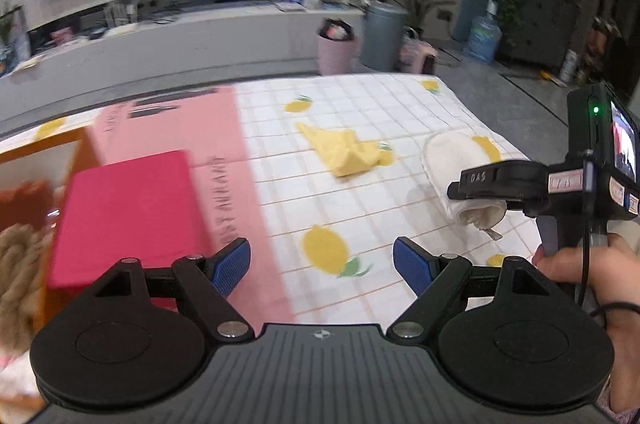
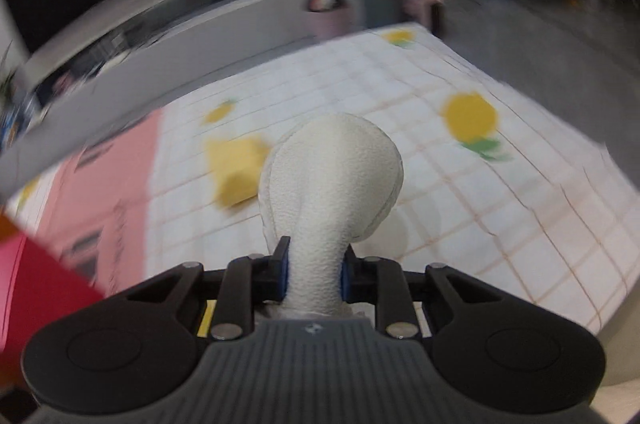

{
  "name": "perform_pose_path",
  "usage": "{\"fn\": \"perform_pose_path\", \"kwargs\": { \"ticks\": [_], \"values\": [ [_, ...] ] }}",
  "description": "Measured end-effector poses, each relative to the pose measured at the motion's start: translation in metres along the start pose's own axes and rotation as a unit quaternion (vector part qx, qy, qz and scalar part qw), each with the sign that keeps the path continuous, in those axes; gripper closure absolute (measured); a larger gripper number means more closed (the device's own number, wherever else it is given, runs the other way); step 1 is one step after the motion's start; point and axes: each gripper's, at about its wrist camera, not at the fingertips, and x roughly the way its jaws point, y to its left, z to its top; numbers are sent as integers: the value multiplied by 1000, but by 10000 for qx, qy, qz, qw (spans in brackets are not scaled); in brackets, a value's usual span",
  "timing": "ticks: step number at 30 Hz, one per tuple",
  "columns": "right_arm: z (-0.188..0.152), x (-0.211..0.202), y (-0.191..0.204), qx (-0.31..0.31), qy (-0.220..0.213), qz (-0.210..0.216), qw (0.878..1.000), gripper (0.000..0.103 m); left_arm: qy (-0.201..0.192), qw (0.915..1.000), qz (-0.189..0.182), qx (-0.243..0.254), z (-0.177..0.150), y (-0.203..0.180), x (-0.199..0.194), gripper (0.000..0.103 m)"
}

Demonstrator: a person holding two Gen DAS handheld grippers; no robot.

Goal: Organize soft objects
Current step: 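Lift the white pad with the right tool while the left tool grasps the yellow cloth, then carry the yellow cloth and white pad over the box with both tools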

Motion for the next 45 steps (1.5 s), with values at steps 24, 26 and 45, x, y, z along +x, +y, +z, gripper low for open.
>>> {"fn": "perform_pose_path", "kwargs": {
  "ticks": [24,26,45],
  "values": [
    [33,6,-91,2007,-81,1246,9717,81,924,9845,1365,600,93,-70,270,7],
    [33,7,-91,1919,-52,1050,9758,81,932,9867,1277,367,97,-66,275,7],
    [28,4,-92,1935,-46,1122,9746,81,882,9945,470,309,92,-51,252,102]
  ]
}}
